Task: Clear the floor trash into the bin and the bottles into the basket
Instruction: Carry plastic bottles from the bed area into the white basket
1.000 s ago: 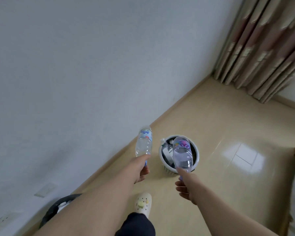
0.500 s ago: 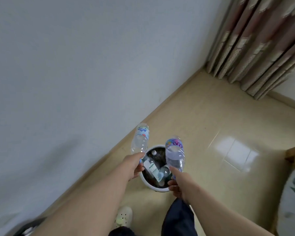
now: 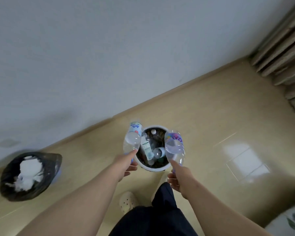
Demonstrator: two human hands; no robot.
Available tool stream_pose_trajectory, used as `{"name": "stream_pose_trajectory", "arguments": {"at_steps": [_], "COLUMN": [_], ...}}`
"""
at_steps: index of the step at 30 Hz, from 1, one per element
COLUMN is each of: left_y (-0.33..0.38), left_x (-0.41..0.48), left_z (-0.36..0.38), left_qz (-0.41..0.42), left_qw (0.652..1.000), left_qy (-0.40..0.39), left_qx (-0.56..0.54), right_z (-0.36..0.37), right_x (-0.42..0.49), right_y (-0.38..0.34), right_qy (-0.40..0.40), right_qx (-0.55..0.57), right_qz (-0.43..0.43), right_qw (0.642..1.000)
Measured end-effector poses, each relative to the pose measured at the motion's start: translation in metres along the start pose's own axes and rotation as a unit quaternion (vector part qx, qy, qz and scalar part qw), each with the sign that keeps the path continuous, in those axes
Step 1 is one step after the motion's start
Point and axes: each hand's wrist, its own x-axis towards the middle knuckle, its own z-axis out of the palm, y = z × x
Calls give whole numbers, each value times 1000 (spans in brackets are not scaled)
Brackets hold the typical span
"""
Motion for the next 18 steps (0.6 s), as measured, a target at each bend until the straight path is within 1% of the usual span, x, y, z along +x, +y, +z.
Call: {"name": "stream_pose_trajectory", "arguments": {"at_steps": [3,10,12,14,18], "left_y": [-27,-58,-66,-71,-77], "left_x": [10,43,56,74,102], "left_z": [4,14,19,25,33], "left_qz": [-32,-26,-32,-20,37], "left_qw": [999,998,998,998,995], "left_qy": [-6,8,26,42,86], "left_qx": [32,48,40,40,32], "right_z": [-2,-5,-9,-12,-14], "right_x": [12,67,88,113,154], "right_y": [22,40,39,31,18], "right_qy": [-5,2,11,18,36], "right_qx": [-7,-56,-98,-121,-178], "right_qz": [22,75,81,68,4], "right_qw": [1000,996,992,990,983]}}
